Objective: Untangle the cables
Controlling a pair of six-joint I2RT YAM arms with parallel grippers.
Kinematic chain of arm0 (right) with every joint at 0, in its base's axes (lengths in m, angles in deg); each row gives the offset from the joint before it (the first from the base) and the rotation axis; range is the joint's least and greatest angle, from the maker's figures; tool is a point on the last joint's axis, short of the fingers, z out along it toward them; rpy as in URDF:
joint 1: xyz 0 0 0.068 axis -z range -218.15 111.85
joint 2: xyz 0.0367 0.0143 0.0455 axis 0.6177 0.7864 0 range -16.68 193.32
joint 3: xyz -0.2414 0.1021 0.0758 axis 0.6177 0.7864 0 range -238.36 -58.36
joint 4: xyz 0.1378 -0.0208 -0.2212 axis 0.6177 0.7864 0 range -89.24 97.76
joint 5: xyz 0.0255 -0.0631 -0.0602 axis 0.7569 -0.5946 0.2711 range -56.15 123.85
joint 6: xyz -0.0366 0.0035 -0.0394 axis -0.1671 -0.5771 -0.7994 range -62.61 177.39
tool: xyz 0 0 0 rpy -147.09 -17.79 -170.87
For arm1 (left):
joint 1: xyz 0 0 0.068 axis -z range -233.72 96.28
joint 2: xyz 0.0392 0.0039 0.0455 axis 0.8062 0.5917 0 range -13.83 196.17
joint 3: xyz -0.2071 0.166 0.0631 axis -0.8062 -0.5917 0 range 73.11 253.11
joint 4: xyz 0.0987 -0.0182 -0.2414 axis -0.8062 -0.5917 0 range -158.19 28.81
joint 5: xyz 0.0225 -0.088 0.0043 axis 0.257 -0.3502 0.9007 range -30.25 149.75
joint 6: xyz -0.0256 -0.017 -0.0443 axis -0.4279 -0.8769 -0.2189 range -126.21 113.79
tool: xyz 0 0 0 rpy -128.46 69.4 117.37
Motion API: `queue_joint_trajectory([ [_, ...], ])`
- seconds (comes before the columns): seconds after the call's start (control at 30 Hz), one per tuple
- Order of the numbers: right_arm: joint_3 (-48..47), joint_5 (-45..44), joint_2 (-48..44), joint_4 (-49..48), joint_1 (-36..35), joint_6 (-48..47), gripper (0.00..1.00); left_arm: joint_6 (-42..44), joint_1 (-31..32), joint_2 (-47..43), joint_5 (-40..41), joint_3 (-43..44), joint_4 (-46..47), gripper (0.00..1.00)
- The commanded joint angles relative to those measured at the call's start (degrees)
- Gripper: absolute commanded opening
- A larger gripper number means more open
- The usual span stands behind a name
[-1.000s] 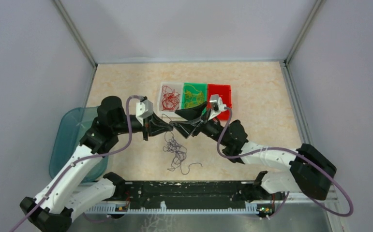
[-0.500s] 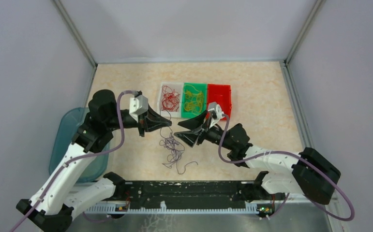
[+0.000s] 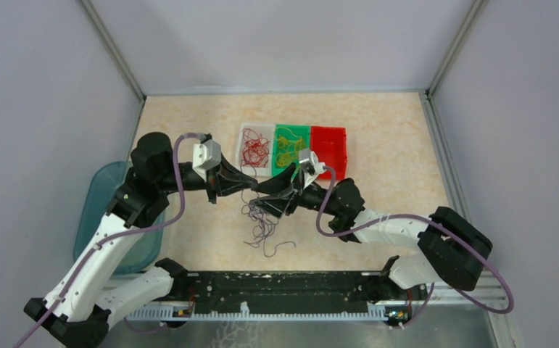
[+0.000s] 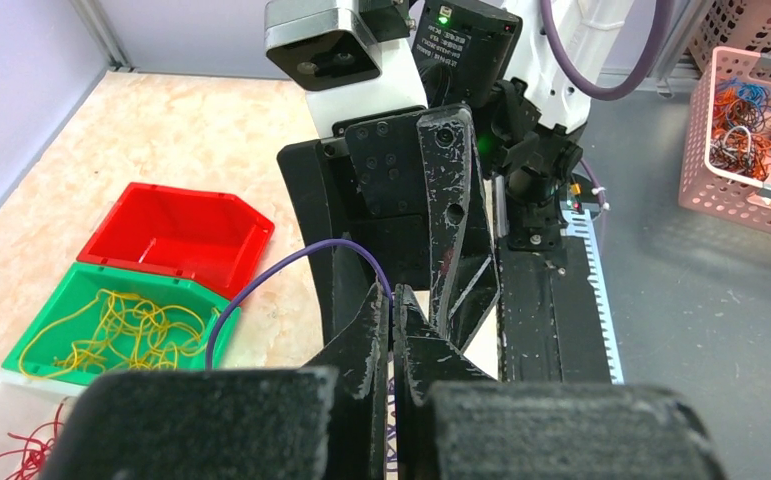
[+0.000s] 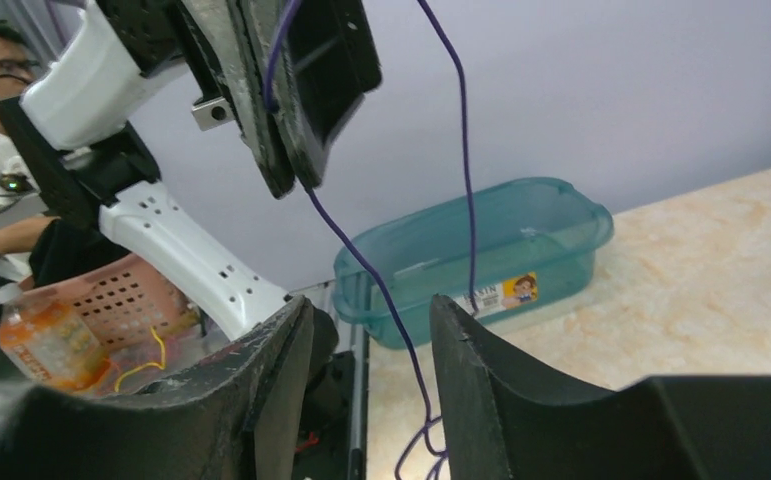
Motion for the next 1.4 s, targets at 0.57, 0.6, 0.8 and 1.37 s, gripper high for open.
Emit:
queue_joint_trajectory([
  [0.57, -5.10, 13.36, 8.22, -15.33, -0.47, 11.05, 0.31, 0.39, 0.15, 2.74, -0.62, 8.19, 0.26, 0.00],
  [0.6, -4.77, 13.06, 8.55, -15.32, -0.50, 11.05, 0.31, 0.64, 0.15, 2.88, -0.60, 8.66, 0.14, 0.00],
  [0.8, -2.97, 10.96, 11.58, -15.84, -0.92, 11.21, 0.24, 1.54, 0.15, 4.34, 0.17, 12.96, 0.88, 0.00],
  [1.37, -0.11, -0.46, 13.09, -7.46, -3.70, 2.06, 0.28, 0.45, 0.15, 6.26, 1.29, 20.53, 4.13, 0.00],
])
